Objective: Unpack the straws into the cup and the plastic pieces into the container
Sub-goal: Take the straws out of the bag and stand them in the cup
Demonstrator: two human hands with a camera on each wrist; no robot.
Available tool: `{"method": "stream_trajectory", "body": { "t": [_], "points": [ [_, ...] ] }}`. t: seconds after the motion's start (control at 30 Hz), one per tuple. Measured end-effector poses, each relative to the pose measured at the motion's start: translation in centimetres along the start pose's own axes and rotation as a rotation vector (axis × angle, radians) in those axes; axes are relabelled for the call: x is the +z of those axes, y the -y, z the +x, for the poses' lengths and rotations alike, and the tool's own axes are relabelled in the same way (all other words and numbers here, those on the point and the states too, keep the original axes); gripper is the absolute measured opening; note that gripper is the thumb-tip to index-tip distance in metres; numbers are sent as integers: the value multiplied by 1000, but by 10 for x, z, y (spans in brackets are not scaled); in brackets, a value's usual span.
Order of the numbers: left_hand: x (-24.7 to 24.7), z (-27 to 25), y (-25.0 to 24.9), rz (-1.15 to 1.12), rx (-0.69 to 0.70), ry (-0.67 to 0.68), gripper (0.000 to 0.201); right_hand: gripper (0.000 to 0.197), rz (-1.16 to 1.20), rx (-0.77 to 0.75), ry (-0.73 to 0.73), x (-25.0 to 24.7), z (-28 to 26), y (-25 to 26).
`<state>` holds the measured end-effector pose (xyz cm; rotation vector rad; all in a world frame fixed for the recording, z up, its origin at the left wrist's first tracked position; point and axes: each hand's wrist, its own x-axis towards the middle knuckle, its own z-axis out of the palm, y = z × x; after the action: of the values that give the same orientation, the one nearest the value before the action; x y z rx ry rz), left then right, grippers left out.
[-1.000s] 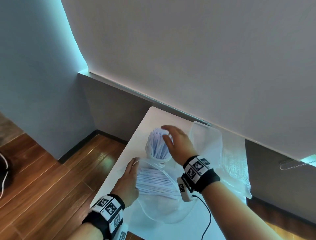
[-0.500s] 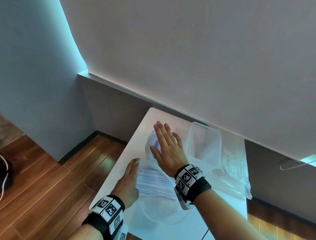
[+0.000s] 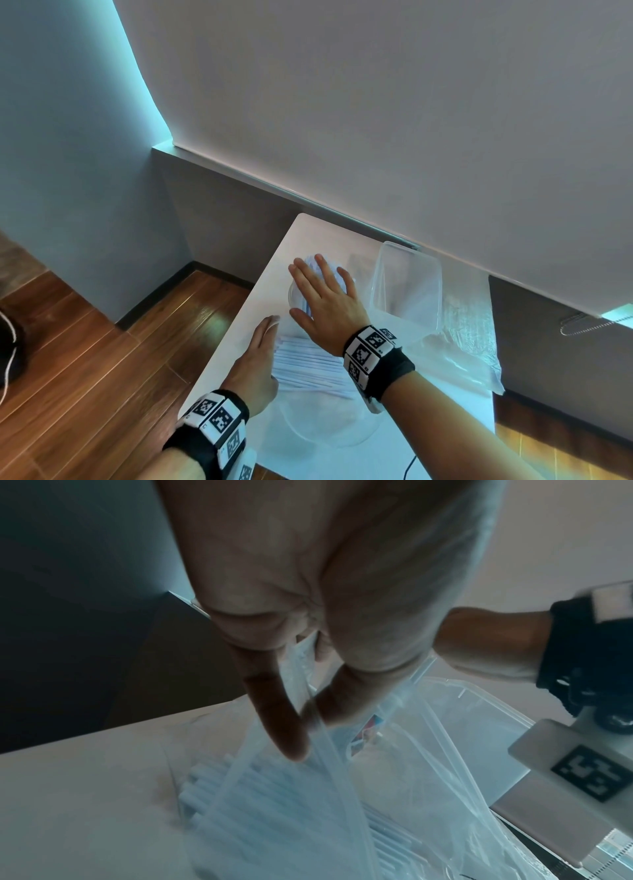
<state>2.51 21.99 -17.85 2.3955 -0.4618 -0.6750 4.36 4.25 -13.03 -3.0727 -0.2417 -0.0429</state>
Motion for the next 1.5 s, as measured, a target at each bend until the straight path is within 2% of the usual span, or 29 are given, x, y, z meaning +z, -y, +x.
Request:
{"method": "stream_trajectory", "body": {
  "t": [0.07,0.17,0.2,0.23,0.33,0.37,0.43,0.57,0.7,0.87,1.1,1.5],
  "points": [
    [-1,-1,1,-22,7,-8,106,55,62,-1,-131,-15,-3,6],
    [-1,-1,4,-91,49,-51,95,37,186,-144,-366,-29,-18,21],
    [-1,-2,5,-105,68,-67,91,33,228,-191,-355,-29,-26,28],
    [-1,-1,7,-110,78,-75,89,30,256,-208,-263,-24,-33,35],
    [0,-1,8,-91,60,-64,93,29,237,-79,273,4,-47,51],
    [0,-2,7,-71,51,-57,95,30,200,-27,384,20,-50,51],
    [0,-4,6,-47,54,-58,95,35,168,54,482,50,-56,48],
    [-1,-11,7,-24,59,-58,93,42,97,131,460,103,-65,43],
    [-2,-15,9,-12,71,-48,93,41,61,170,431,123,-67,40],
    [-3,-15,10,-5,74,-51,91,35,42,175,457,129,-64,45],
    [-4,-14,9,-10,70,-46,90,36,1,158,398,132,-59,45],
    [-2,-15,13,8,92,-43,89,34,-40,139,455,133,-57,50]
  ]
}}
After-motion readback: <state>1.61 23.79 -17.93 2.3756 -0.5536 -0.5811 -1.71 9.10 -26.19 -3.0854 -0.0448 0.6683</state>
